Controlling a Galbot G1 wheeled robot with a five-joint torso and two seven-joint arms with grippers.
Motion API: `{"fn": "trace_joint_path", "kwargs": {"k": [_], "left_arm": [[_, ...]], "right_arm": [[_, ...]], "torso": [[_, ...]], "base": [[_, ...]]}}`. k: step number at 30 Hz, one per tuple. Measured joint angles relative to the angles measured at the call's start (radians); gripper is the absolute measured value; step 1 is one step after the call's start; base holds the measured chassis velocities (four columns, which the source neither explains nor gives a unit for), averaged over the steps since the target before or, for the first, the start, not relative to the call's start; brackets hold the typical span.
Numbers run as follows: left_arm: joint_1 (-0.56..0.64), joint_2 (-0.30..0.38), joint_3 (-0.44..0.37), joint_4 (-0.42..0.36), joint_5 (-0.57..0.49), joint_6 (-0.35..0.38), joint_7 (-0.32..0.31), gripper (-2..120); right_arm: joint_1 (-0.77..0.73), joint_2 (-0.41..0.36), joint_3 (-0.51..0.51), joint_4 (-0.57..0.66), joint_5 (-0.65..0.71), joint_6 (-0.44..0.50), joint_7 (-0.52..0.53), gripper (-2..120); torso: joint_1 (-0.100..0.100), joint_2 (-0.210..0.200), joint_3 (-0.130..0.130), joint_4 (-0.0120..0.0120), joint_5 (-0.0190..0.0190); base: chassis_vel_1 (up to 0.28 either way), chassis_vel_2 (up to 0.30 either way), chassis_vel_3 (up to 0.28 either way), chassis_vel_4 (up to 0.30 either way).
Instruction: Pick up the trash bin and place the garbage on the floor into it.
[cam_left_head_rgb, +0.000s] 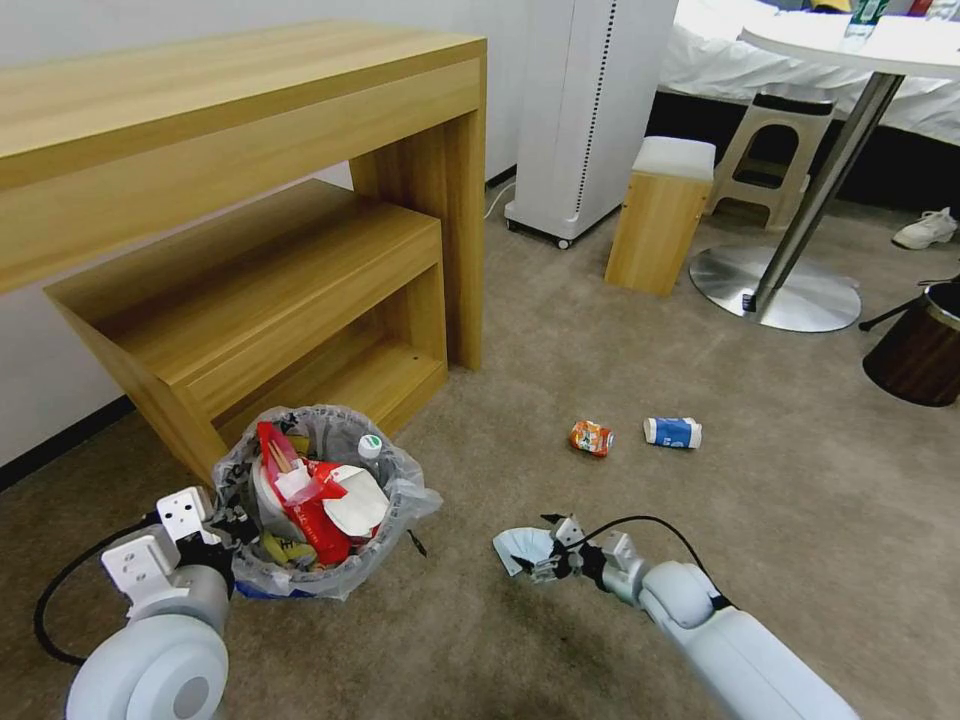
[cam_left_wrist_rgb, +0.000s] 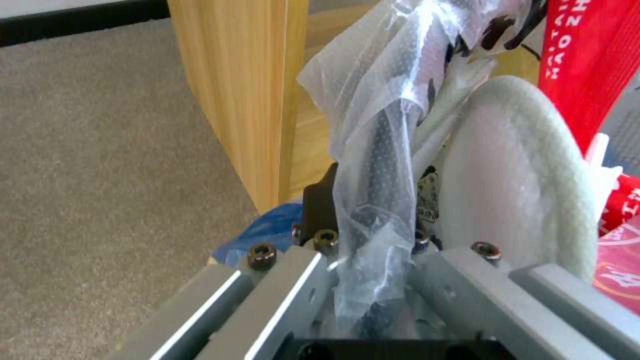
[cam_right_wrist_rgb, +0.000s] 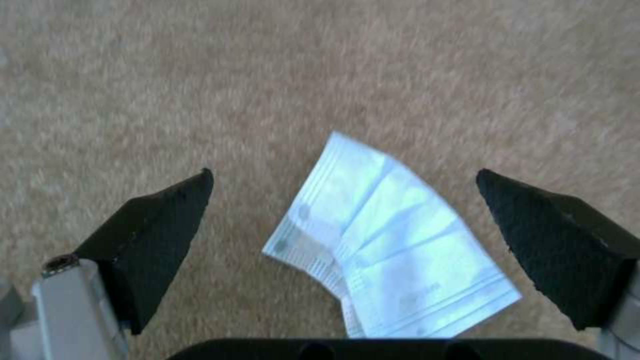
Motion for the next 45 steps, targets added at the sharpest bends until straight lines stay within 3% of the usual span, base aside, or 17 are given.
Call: {"fn": "trace_joint_path", "kwargs": {"k": [9,35,37,45], "left_arm": [[0.02,-0.013,-0.003,-0.012,0.015,-0.001,0.002,0],[0.017,-0.021,0.004,-0.006,0.026,-0.003,0.005,0],[0.016,-0.02,0.003,-0.005,0.025,-0.003,0.005,0],[0.011,-0.019,0.003,-0.001,0.023,-0.003,0.005,0]], "right_arm": [[0.02,0.05,0.005,-0.062,-0.044,0.029,-0.045,100],[0.069,0.123,0.015,-0.191,-0.104,0.045,-0.013,100],[0.072,0.124,0.015,-0.196,-0.109,0.045,-0.013,98],[0.073,0.122,0.015,-0.204,-0.145,0.041,-0.027,70]], "torso": [[0.0,0.0,0.0,-0.0001,0.0002],[0.0,0.0,0.0,-0.0001,0.0001],[0.0,0.0,0.0,0.0,0.0001],[0.0,0.0,0.0,-0.0001,0.0001]], "base": [[0.0,0.0,0.0,0.0],[0.0,0.0,0.0,0.0],[0.0,0.0,0.0,0.0],[0.0,0.0,0.0,0.0]]}}
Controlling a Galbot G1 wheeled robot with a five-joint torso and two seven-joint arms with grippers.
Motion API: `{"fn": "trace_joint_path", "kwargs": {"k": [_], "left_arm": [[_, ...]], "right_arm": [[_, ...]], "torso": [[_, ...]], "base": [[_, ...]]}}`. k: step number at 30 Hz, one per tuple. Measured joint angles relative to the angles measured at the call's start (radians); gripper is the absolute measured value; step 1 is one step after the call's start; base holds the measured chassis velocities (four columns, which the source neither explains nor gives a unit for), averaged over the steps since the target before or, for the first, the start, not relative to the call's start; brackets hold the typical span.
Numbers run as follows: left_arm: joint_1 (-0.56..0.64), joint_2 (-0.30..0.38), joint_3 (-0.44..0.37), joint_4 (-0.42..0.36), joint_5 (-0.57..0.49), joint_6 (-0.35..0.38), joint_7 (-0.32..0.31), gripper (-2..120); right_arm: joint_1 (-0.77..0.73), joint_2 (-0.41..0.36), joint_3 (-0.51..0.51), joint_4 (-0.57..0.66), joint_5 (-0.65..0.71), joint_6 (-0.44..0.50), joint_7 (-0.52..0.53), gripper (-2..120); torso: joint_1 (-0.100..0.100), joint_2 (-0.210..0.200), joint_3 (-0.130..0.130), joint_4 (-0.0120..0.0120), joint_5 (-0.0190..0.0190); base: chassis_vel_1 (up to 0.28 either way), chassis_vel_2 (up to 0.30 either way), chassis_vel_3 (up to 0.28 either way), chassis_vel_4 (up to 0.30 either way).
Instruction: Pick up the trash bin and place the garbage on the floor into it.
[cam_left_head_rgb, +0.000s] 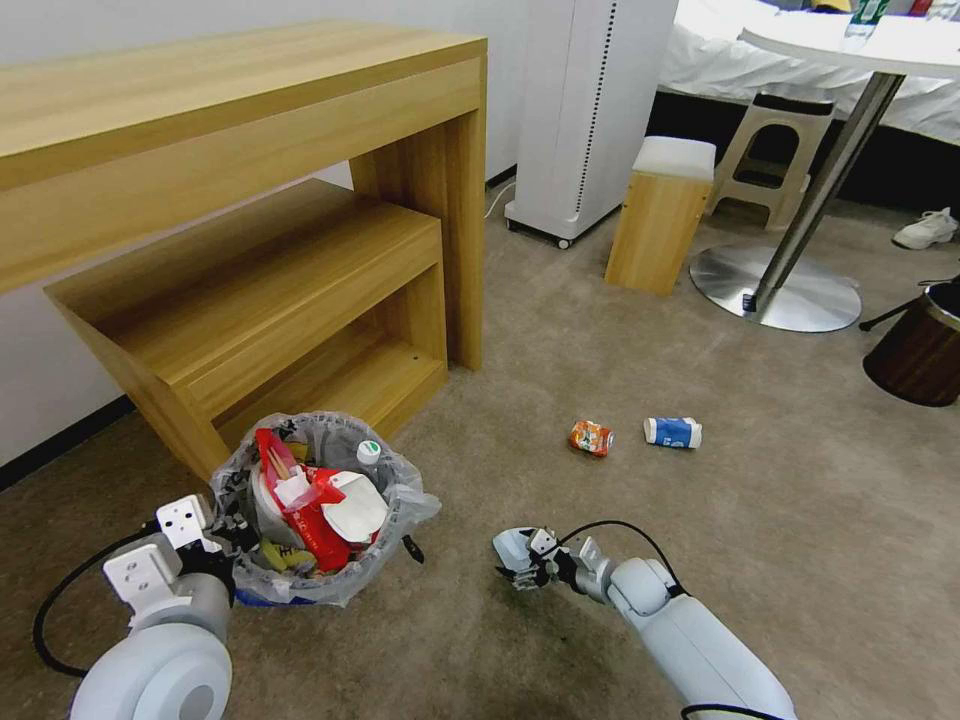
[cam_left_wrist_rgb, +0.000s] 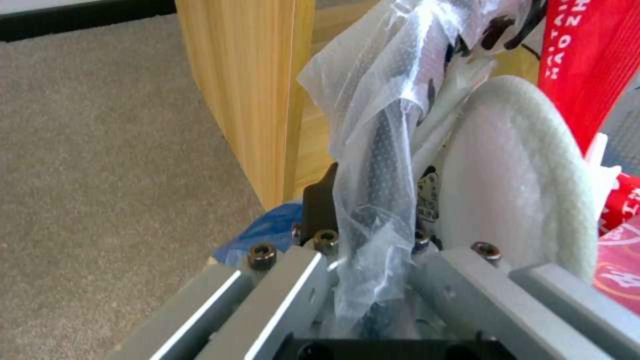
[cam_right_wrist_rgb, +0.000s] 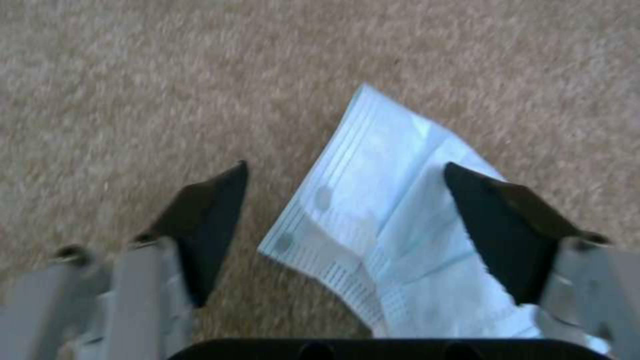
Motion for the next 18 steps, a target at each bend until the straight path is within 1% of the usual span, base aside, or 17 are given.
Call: {"fn": "trace_joint_path", "kwargs": {"k": [3,4,5,6,7,8,9,11,12,13,15,16,18], "left_arm": [[-0.001,-0.001,0.001,0.001,0.0,0.0,0.0,0],[-0.001,-0.001,0.001,0.001,0.0,0.0,0.0,0],[-0.001,-0.001,0.001,0.001,0.0,0.0,0.0,0],[0.0,-0.002,0.001,0.001,0.0,0.0,0.0,0],[0.002,-0.002,0.001,0.001,0.0,0.0,0.0,0],[0.002,-0.002,0.001,0.001,0.0,0.0,0.0,0],[0.003,-0.002,0.0,0.001,0.0,0.0,0.0,0],[0.005,-0.002,-0.002,0.0,0.0,-0.001,0.0,0],[0.005,-0.002,-0.002,0.0,0.0,-0.001,0.0,0],[0.006,-0.002,-0.003,-0.001,0.001,-0.001,0.0,0],[0.008,-0.004,-0.003,-0.001,0.002,-0.001,0.0,0],[0.008,-0.004,-0.003,-0.001,0.002,-0.001,0.0,0],[0.009,-0.005,-0.003,-0.001,0.007,-0.002,0.001,0]], "right_arm": [[-0.002,-0.002,0.002,0.0,-0.007,0.0,-0.006,57],[-0.002,-0.002,0.002,0.0,-0.007,0.0,-0.006,57],[-0.002,-0.003,0.002,0.0,-0.008,0.0,-0.006,52],[-0.001,-0.004,0.002,0.0,-0.008,0.0,-0.007,50],[0.0,-0.008,0.003,0.0,-0.009,0.0,-0.007,41],[0.0,-0.008,0.003,0.0,-0.009,0.0,-0.007,41],[0.002,-0.01,0.004,0.001,-0.008,0.001,-0.007,39],[0.003,-0.018,0.006,0.003,-0.005,0.003,-0.004,28],[0.003,-0.018,0.006,0.003,-0.005,0.003,-0.004,28],[0.004,-0.023,0.007,0.005,-0.002,0.009,0.0,22],[0.004,-0.03,0.009,0.009,0.005,0.021,0.006,14],[0.004,-0.03,0.009,0.009,0.005,0.021,0.006,14],[0.0,-0.041,0.009,0.021,0.02,0.033,0.024,6]], "torso": [[0.0,0.0,0.0,0.0,0.0],[0.0,0.0,0.0,0.0,0.0],[0.0,0.0,0.0,0.0,0.0],[0.0,0.0,0.0,0.0,0.0],[0.0,0.0,0.0,0.0,0.0],[0.0,0.0,0.0,0.0,0.0],[0.0,0.0,0.0,0.0,0.0001],[0.0,0.0,0.0,0.0,0.0],[0.0,0.0,0.0,0.0,0.0],[0.0,0.0,0.0,0.0,0.0],[0.0,0.0,0.0,0.0,0.0],[0.0,0.0,0.0,0.0,0.0],[0.0,0.0,0.0,0.0001,0.0001]], "base": [[0.0,0.0,0.0,0.0],[0.0,0.0,0.0,0.0],[0.0,0.0,0.0,0.0],[0.0,0.0,0.0,0.0],[0.0,0.0,0.0,0.0],[0.0,0.0,0.0,0.0],[0.0,0.0,0.0,0.0],[0.0,0.0,0.0,0.0],[0.0,0.0,0.0,0.0],[0.0,0.0,0.0,0.0],[0.0,0.0,0.0,0.0],[0.0,0.0,0.0,0.0],[0.0,0.0,0.0,0.0]]}}
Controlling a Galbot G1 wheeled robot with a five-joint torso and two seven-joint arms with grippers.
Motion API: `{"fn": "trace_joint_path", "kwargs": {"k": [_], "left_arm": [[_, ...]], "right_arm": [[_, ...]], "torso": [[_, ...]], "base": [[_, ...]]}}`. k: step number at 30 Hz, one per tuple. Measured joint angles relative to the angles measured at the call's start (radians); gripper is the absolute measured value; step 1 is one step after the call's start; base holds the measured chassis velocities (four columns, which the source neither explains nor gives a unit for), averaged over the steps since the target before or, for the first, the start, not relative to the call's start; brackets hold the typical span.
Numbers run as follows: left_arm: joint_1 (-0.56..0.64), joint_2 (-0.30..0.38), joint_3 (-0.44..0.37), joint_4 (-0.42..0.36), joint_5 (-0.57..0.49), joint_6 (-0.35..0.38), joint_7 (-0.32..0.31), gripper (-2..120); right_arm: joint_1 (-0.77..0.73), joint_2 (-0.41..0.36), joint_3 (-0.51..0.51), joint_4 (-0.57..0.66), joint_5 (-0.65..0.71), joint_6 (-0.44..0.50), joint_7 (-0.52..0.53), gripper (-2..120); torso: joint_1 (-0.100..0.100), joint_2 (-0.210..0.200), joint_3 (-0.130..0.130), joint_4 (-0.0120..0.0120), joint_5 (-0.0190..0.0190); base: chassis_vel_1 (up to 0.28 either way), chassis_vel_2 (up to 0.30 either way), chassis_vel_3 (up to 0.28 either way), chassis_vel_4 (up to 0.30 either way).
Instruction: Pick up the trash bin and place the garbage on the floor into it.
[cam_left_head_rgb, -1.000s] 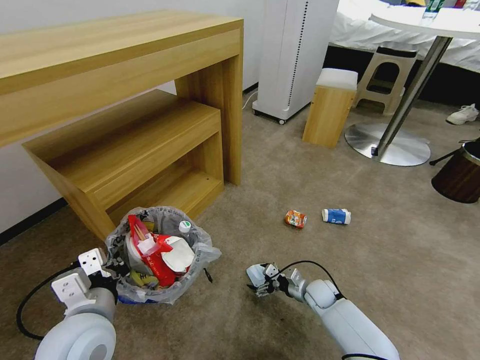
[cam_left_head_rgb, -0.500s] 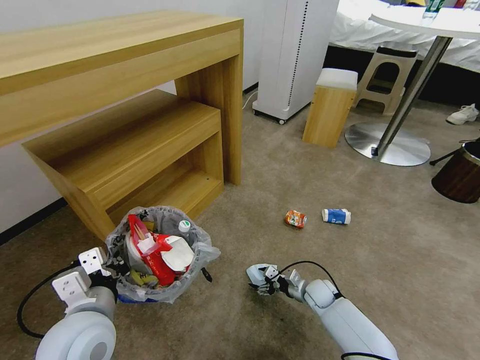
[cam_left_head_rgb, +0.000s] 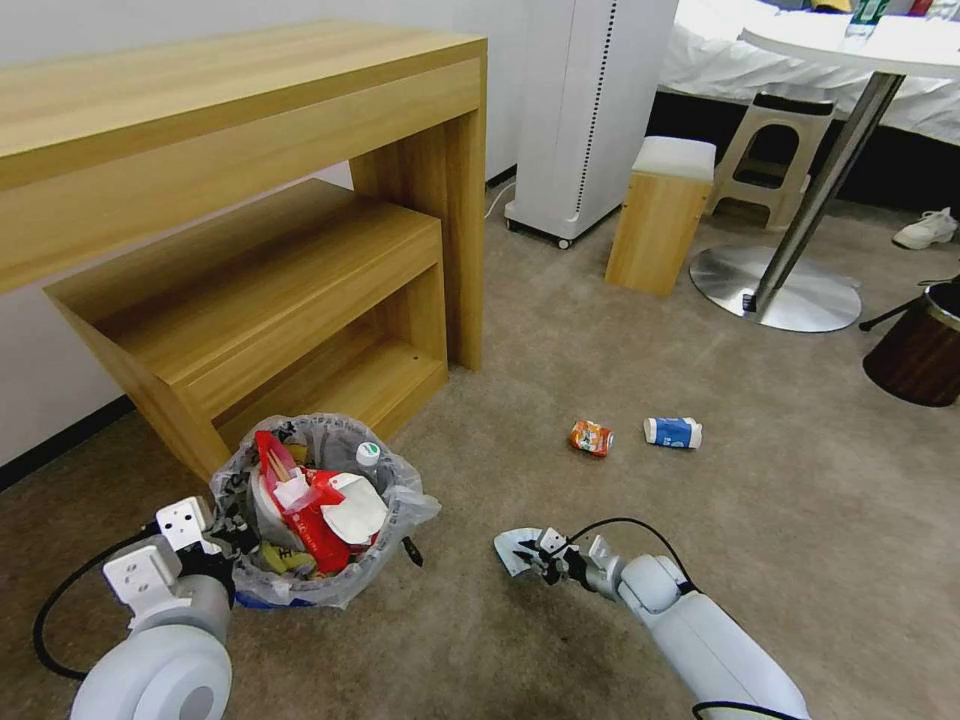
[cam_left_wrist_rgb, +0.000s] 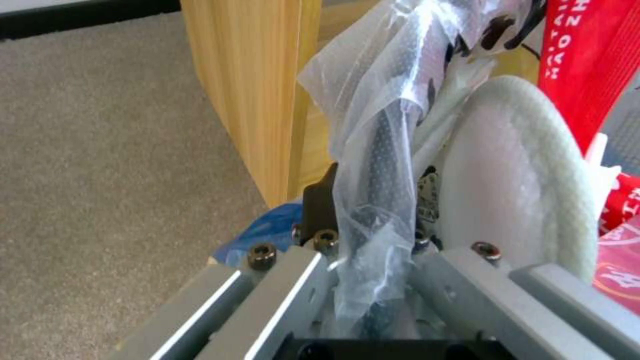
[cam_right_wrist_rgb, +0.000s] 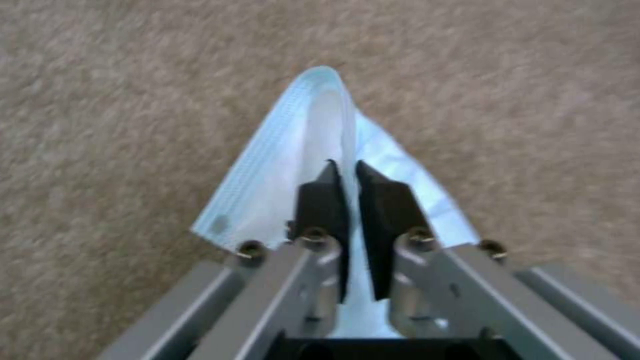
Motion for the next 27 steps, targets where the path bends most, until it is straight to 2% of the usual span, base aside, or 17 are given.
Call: {"fn": "trace_joint_path", "kwargs": {"k": [1,4,6,8,11,12,15,16,18,19,22,23,27], "left_arm": [[0.001,0.0,0.0,0.0,0.003,-0.001,0.001,0],[0.004,-0.001,0.002,0.0,0.006,-0.002,0.002,0],[0.006,-0.001,0.003,0.001,0.009,-0.002,0.003,0],[0.007,-0.001,0.003,0.001,0.01,-0.003,0.003,0],[0.011,-0.001,0.006,0.004,0.023,-0.006,0.01,0],[0.011,-0.001,0.006,0.004,0.023,-0.006,0.01,0],[0.013,-0.002,0.009,0.005,0.031,-0.009,0.015,0],[0.013,-0.002,0.009,0.005,0.031,-0.009,0.015,0],[0.018,-0.003,0.01,0.005,0.034,-0.009,0.016,0],[0.018,-0.003,0.01,0.005,0.034,-0.009,0.016,0],[0.027,-0.003,0.016,0.001,0.038,-0.009,0.016,0],[0.027,-0.003,0.016,0.001,0.038,-0.009,0.016,0],[0.038,0.001,0.026,0.001,0.044,-0.009,0.016,0]], "right_arm": [[-0.004,-0.007,0.0,0.008,0.011,0.006,0.01,0],[-0.018,-0.034,-0.002,0.045,0.044,0.021,0.032,0],[-0.04,-0.085,-0.002,0.138,0.107,0.054,0.055,0],[-0.044,-0.096,-0.002,0.162,0.13,0.066,0.056,0],[-0.057,-0.16,-0.002,0.336,0.284,0.13,0.032,0],[-0.057,-0.16,-0.002,0.336,0.284,0.13,0.032,0],[-0.055,-0.208,-0.01,0.471,0.444,0.158,-0.033,0],[-0.055,-0.208,-0.01,0.471,0.444,0.158,-0.033,0],[-0.039,-0.227,-0.019,0.562,0.556,0.172,-0.115,0],[-0.039,-0.227,-0.019,0.562,0.556,0.172,-0.115,0],[-0.004,-0.234,-0.028,0.655,0.706,0.173,-0.277,0],[-0.004,-0.234,-0.028,0.655,0.706,0.173,-0.277,0],[0.05,-0.227,-0.052,0.682,0.782,0.158,-0.393,0]], "torso": [[0.0,0.0,0.0,0.0,0.0],[0.0,0.0,0.0,-0.0001,0.0001],[0.0,0.0,0.0,-0.0002,-0.0001],[0.0,0.0,0.0,-0.0002,-0.0001],[0.0,0.0,0.0,-0.0001,-0.0001],[0.0,0.0,0.0,-0.0001,-0.0001],[0.0,0.0,0.0,-0.0002,-0.0002],[0.0,0.0,0.0,-0.0002,-0.0002],[0.0,0.0,0.0,-0.0001,-0.0001],[0.0,0.0,0.0,-0.0001,-0.0001],[0.0,0.0,0.0,0.0,-0.0001],[0.0,0.0,0.0,0.0,-0.0001],[0.0,0.0,0.0,-0.0002,-0.0002]], "base": [[0.0,0.0,0.0,0.0],[0.0,0.0,0.0,0.0],[0.0,0.0,0.0,0.0],[0.0,0.0,0.0,0.0],[0.0,0.0,0.0,0.0],[0.0,0.0,0.0,0.0],[0.0,0.0,0.0,0.0],[0.0,0.0,0.0,0.0],[0.0,0.0,0.0,0.0],[0.0,0.0,0.0,0.0],[0.0,0.0,0.0,0.0],[0.0,0.0,0.0,0.0],[0.0,0.0,0.0,0.0]]}}
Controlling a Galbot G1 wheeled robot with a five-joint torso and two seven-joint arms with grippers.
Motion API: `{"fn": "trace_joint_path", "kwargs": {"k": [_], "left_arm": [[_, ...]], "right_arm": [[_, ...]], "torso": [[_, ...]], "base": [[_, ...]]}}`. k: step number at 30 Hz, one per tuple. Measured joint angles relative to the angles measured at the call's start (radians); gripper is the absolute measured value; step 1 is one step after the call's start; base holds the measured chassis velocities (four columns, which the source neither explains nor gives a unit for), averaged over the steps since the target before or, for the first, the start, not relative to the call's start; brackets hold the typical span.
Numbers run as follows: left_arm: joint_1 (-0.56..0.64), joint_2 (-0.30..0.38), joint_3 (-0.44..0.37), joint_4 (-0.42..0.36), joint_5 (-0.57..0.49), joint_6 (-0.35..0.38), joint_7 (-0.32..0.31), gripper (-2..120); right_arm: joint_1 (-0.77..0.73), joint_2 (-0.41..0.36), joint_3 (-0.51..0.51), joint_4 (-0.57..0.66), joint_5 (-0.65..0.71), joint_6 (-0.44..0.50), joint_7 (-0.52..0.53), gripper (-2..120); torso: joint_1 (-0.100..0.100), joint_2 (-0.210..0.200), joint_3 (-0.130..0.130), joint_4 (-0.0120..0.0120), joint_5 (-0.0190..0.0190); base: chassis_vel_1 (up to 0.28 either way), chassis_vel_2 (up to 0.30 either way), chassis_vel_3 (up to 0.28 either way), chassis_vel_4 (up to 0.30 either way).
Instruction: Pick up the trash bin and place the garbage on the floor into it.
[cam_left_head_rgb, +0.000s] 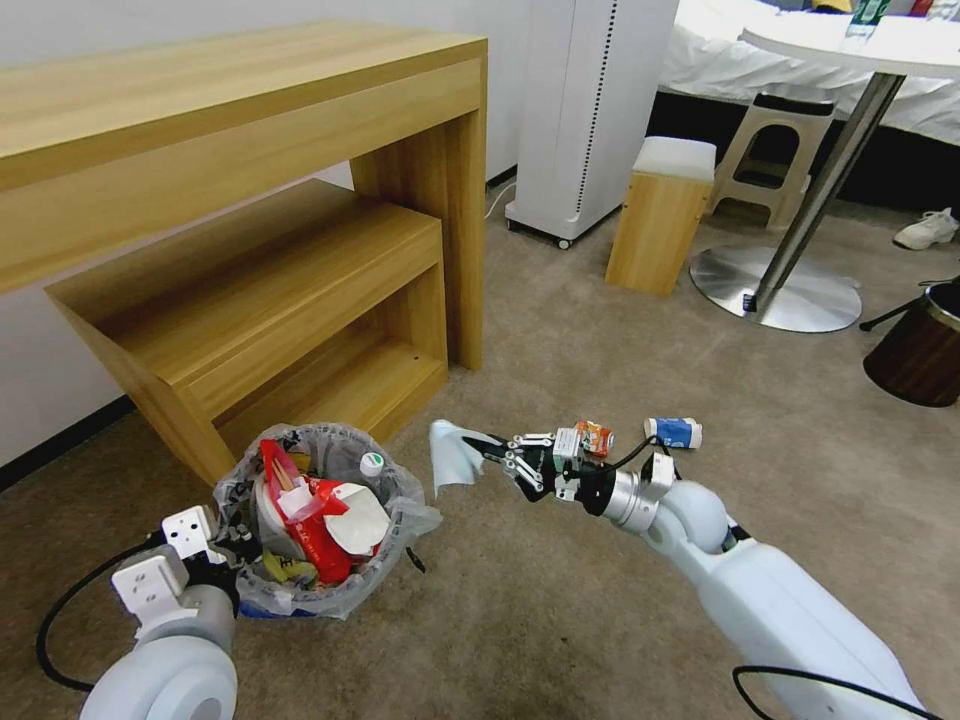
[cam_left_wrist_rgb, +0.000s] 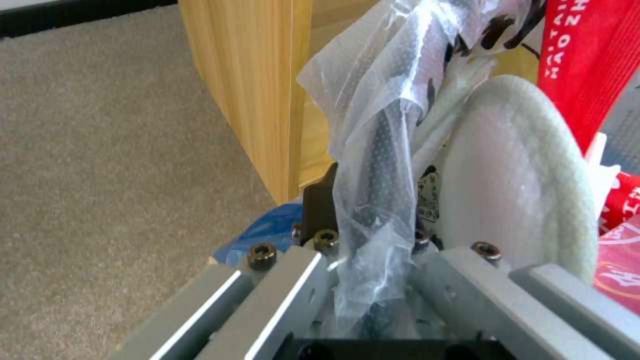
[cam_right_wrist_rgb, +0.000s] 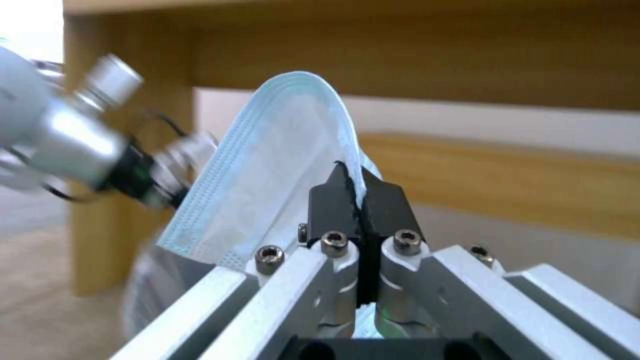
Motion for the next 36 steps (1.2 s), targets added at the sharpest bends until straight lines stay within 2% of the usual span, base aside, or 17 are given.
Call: {"fn": "trace_joint_path", "kwargs": {"k": [1,6,11,13,16,22,27,30,31,36], "left_arm": [[0.0,0.0,0.0,0.0,0.0,0.0,0.0,0],[0.014,0.002,0.021,-0.017,0.006,0.0,0.001,0],[0.022,0.009,0.03,-0.05,0.005,0.005,0.002,0],[0.023,0.009,0.03,-0.053,0.004,0.005,0.002,0],[0.03,0.012,0.03,-0.07,0.001,0.007,0.002,0],[0.027,0.015,0.028,-0.075,-0.003,0.009,0.002,0],[0.015,0.011,0.032,-0.07,-0.004,0.01,0.002,0],[0.004,0.009,0.037,-0.059,-0.004,0.011,0.001,0],[0.004,0.009,0.037,-0.059,-0.004,0.011,0.001,0],[0.0,0.018,0.03,-0.057,-0.008,0.011,0.001,0]], "right_arm": [[0.0,0.0,0.0,0.0,0.0,0.0,0.0,0],[0.129,0.057,-0.13,-0.052,0.085,-0.01,-0.008,0],[0.214,0.136,-0.268,-0.11,0.085,-0.011,0.015,0],[0.217,0.141,-0.275,-0.114,0.084,-0.011,0.015,0],[0.243,0.192,-0.343,-0.162,0.065,-0.008,0.018,0],[0.252,0.222,-0.376,-0.192,0.034,-0.004,0.007,0],[0.254,0.21,-0.374,-0.207,-0.012,-0.005,-0.01,0],[0.245,0.164,-0.329,-0.214,-0.087,-0.011,-0.018,27],[0.245,0.164,-0.329,-0.214,-0.087,-0.011,-0.018,27],[0.243,0.125,-0.295,-0.202,-0.104,-0.013,-0.064,47]], "torso": [[0.0,0.0,0.0,0.0,0.0],[0.0,0.0,0.0,0.0002,0.0],[0.0,0.0,0.0,0.0002,-0.0001],[0.0,0.0,0.0,0.0002,-0.0001],[0.0,0.0,0.0,0.0001,-0.0001],[0.0,0.0,0.0,0.0003,0.0],[0.0,0.0,0.0,0.0001,0.0001],[0.0,0.0,0.0,0.0001,0.0002],[0.0,0.0,0.0,0.0001,0.0002],[0.0,0.0,0.0,0.0001,0.0002]], "base": [[0.0,0.0,0.0,0.0],[0.0,0.0,0.0,0.0],[0.0,0.0,0.0,0.0],[0.0,0.0,0.0,0.0],[0.0,0.0,0.0,0.0],[0.0,0.0,0.0,0.0],[0.0,0.0,0.0,0.0],[0.0,0.0,0.0,0.0],[0.0,0.0,0.0,0.0],[0.0,0.0,0.0,0.0]]}}
